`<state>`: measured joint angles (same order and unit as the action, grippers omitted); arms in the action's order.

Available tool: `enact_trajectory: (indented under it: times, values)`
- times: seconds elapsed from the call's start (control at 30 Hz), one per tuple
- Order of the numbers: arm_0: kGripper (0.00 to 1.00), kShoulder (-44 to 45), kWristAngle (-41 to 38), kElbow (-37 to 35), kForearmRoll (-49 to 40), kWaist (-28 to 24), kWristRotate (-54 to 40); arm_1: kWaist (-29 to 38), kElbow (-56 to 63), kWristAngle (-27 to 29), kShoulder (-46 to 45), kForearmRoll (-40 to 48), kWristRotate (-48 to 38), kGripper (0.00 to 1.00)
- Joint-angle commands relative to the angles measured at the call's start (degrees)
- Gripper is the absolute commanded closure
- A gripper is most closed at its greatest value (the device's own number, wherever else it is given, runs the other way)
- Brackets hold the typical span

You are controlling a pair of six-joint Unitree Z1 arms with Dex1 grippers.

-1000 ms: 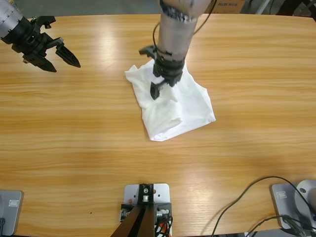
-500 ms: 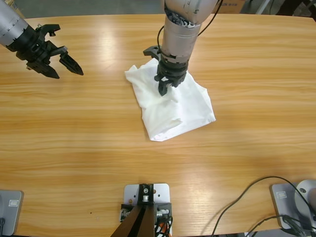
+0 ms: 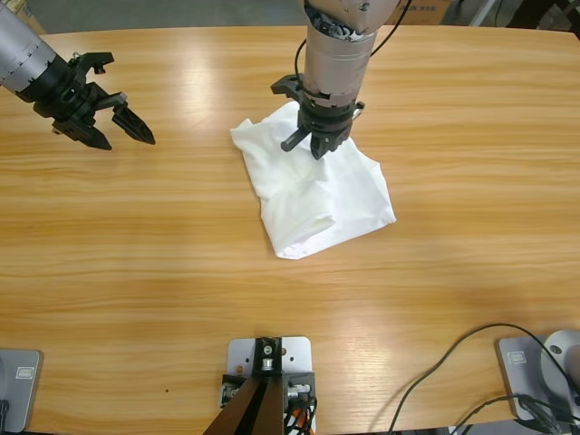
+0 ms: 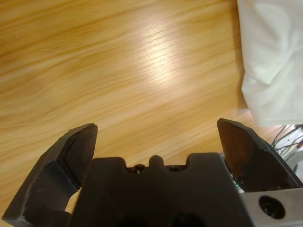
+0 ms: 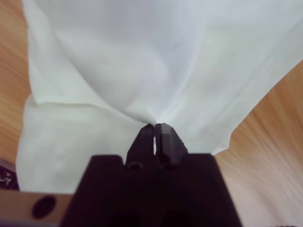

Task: Fold clothes

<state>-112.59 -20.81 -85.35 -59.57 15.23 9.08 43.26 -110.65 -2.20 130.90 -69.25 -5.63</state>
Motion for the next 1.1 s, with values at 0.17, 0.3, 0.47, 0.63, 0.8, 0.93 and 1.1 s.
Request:
enact_trajectory:
  times: [0.17,0.3,0.47,0.63,0.8,0.93,1.1]
  values:
    - [0.004,0.0,0.42,1.78,1.03,0.51,-1.05,-0.63,-2.73,-4.38,-1.37,-2.75,0.15,0.143]
    - [0.004,0.3,0.49,2.41,1.03,0.51,-1.33,-0.72,-2.51,-8.44,-0.01,-0.22,0.82,0.044]
    - [0.004,0.53,0.77,3.08,1.03,0.51,-1.72,-1.0,-0.41,-11.04,-0.21,3.58,1.36,0.024]
    - [0.004,0.53,0.77,2.99,1.11,0.49,-1.79,-2.71,0.95,-8.91,0.3,3.98,1.38,0.032]
    - [0.004,0.29,0.85,3.08,1.16,0.42,-1.96,-4.33,3.15,-5.71,0.34,4.12,1.15,0.041]
    - [0.004,0.0,0.85,3.08,1.37,0.42,-1.96,-5.03,3.34,-5.47,0.34,4.39,1.15,0.044]
    - [0.004,0.0,0.94,3.17,1.47,0.42,-1.96,-4.64,3.66,-6.54,1.09,4.97,0.97,0.187]
